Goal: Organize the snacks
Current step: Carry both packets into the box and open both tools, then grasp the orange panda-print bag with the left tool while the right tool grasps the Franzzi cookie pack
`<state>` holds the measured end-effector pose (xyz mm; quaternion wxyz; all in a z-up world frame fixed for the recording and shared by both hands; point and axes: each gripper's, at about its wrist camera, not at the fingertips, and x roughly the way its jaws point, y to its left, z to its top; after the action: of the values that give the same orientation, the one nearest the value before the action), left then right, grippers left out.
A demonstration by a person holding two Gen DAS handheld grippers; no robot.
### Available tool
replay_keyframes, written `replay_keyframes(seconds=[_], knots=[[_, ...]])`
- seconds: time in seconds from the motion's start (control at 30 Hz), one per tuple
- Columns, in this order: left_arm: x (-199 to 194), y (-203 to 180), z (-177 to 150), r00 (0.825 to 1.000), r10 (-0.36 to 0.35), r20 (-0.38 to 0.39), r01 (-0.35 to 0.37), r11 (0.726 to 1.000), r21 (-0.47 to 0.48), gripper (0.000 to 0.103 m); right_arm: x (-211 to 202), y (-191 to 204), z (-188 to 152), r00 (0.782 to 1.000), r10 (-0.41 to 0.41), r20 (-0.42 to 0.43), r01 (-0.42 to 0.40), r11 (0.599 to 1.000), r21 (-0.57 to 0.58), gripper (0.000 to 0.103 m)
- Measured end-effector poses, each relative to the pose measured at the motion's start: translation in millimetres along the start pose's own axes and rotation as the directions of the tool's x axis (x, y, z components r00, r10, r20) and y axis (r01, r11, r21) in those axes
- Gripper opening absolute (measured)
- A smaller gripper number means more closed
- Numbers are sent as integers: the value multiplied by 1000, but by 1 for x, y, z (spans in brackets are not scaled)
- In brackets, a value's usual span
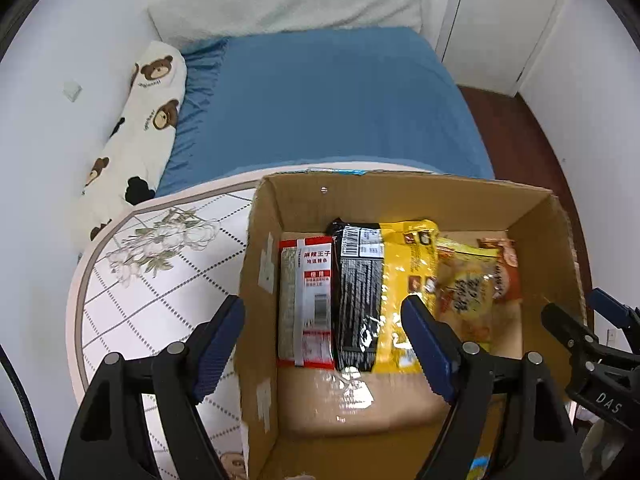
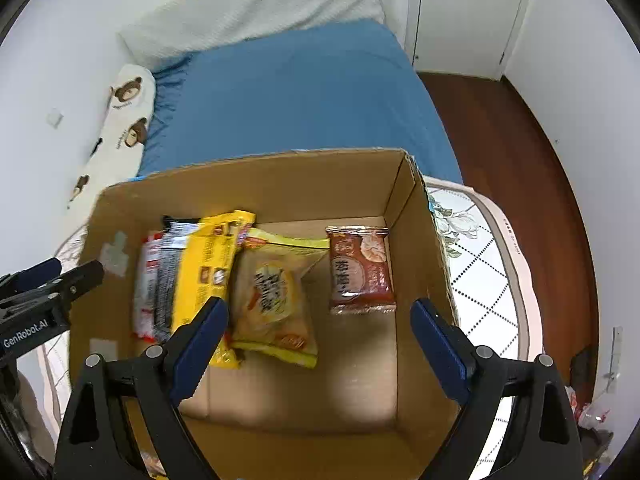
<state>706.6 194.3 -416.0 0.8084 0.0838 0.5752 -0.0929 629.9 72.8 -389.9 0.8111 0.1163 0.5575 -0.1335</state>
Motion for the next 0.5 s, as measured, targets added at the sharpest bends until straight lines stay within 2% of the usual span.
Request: replay_keyframes(seconds=[0.23, 0.43, 0.5], knots=[[-56, -2, -33, 995, 10, 95, -11, 1000, 14, 80, -59, 14, -29, 995, 56, 83, -57, 998, -2, 95], [-79, 1, -76, 996, -3, 93, 2, 1000, 9, 80, -91, 23, -71, 990, 86, 110, -86, 996, -7, 95], [-78, 4, -99, 998, -10, 61, 10, 1000, 11, 80, -95, 20, -90, 990, 95, 101, -96, 995, 0, 95]])
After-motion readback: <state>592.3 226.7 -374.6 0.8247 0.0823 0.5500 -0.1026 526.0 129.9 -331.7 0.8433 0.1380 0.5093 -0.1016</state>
